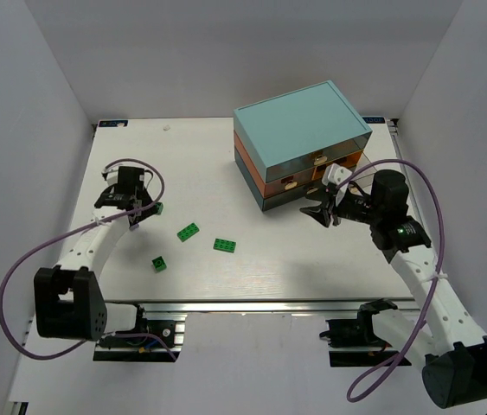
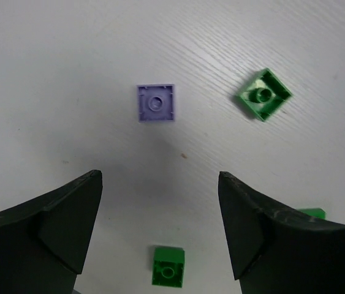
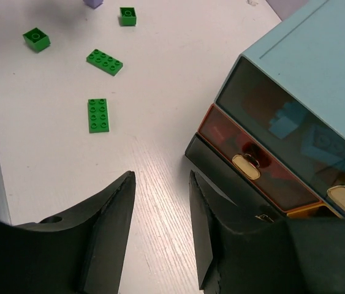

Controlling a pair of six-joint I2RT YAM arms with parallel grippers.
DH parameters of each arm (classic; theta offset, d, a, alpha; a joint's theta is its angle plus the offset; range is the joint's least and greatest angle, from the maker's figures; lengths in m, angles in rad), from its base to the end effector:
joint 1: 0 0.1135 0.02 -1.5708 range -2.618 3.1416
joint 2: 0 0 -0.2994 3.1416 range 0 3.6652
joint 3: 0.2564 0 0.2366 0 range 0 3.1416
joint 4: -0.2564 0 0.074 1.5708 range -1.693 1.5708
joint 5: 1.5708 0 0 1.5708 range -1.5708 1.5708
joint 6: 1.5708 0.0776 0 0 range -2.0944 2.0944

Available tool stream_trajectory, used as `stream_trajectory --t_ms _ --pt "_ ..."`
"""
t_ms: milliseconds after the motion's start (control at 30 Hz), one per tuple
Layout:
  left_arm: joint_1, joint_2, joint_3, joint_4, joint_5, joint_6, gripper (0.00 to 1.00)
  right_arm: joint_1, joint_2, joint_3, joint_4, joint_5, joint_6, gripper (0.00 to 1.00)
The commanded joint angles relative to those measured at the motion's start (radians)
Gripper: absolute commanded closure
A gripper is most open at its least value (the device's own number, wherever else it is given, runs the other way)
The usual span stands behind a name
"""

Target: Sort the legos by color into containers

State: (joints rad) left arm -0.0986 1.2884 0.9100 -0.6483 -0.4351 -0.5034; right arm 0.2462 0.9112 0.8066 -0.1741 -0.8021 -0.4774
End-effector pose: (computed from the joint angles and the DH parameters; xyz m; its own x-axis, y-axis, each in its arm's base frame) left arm 0.2482 0.0083 0.2487 -0.6841 -0.3719 -0.6274 -0.5227 0.8499 0.0662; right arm 0.1740 0.1012 0.3507 0.1488 -0.2919 -0.9448 -0.8684 0.4185 -0.2661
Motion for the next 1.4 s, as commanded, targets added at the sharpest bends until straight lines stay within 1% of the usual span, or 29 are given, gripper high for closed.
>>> stream_trajectory --t_ms 0,100,267,467,567,633,667,700,800,833,900,933,1000,1033,1067,1133,1167,1200,1233,1267,1300,1333,1367 --pt "0.056 0.05 0.026 0.042 0.028 0.015 0.14 0.001 -0.037 0.003 0.005 -0.046 0.005 0.53" --pt "0.091 0.097 0.038 0.084 0.085 0.034 0.13 0.001 -0.049 -0.003 0.007 -0.055 0.006 0.53" --pt "0.134 0.245 0.092 0.09 0.12 0.063 0.15 -0.002 -0.066 -0.006 0.008 -0.063 0.005 0.53" --pt "0.165 0.318 0.102 0.119 0.121 0.089 0.17 -0.002 -0.083 -0.012 0.019 -0.059 0.006 0.53" --pt "0.191 0.33 0.095 0.142 0.139 0.1 0.2 -0.004 -0.081 -0.015 0.019 -0.059 0.01 0.53" --pt "0.201 0.344 0.089 0.162 0.157 0.1 0.24 -0.004 -0.078 -0.015 0.019 -0.063 0.013 0.53" --pt "0.21 0.347 0.081 0.17 0.176 0.1 0.27 -0.005 -0.075 -0.015 0.019 -0.063 0.016 0.53" --pt "0.211 0.353 0.076 0.189 0.185 0.098 0.33 -0.005 -0.077 -0.017 0.022 -0.063 0.017 0.53" --pt "0.22 0.359 0.069 0.205 0.216 0.098 0.47 -0.008 -0.074 -0.021 0.03 -0.06 0.019 0.53" --pt "0.22 0.359 0.067 0.207 0.222 0.098 0.57 -0.01 -0.071 -0.021 0.03 -0.057 0.019 0.53" --pt "0.22 0.353 0.067 0.208 0.245 0.098 0.67 -0.012 -0.067 -0.023 0.03 -0.054 0.019 0.53" --pt "0.22 0.341 0.066 0.21 0.255 0.101 0.74 -0.015 -0.067 -0.021 0.03 -0.052 0.019 0.53" --pt "0.22 0.318 0.056 0.216 0.291 0.101 0.79 -0.018 -0.066 -0.024 0.031 -0.048 0.019 0.54" --pt "0.22 0.293 0.053 0.22 0.308 0.1 0.84 -0.021 -0.064 -0.024 0.035 -0.048 0.017 0.54" --pt "0.22 0.278 0.049 0.223 0.326 0.098 0.87 -0.024 -0.066 -0.026 0.035 -0.048 0.019 0.54" --pt "0.208 0.238 0.035 0.233 0.403 0.095 0.91 -0.033 -0.069 -0.026 0.042 -0.046 0.028 0.54" --pt "0.195 0.183 0.03 0.248 0.433 0.098 0.95 -0.039 -0.072 -0.027 0.05 -0.043 0.034 0.54" --pt "0.183 0.148 0.009 0.26 0.557 0.104 0.97 -0.045 -0.081 -0.03 0.064 -0.03 0.058 0.54" --pt "0.183 0.109 -0.015 0.285 0.635 0.108 0.99 -0.05 -0.09 -0.041 0.102 -0.016 0.08 0.56" --pt "0.183 0.021 -0.045 0.35 0.707 0.094 1.0 -0.051 -0.098 -0.05 0.126 0.003 0.104 0.6" --pt "0.171 -0.027 -0.071 0.383 0.761 0.086 1.0 -0.062 -0.118 -0.059 0.158 0.054 0.135 0.66" --pt "0.152 -0.073 -0.13 0.415 0.879 0.072 1.0 -0.062 -0.129 -0.079 0.22 0.09 0.193 0.89" --pt "0.143 -0.151 -0.161 0.487 0.929 0.063 1.0 -0.067 -0.139 -0.086 0.241 0.118 0.221 1.0"
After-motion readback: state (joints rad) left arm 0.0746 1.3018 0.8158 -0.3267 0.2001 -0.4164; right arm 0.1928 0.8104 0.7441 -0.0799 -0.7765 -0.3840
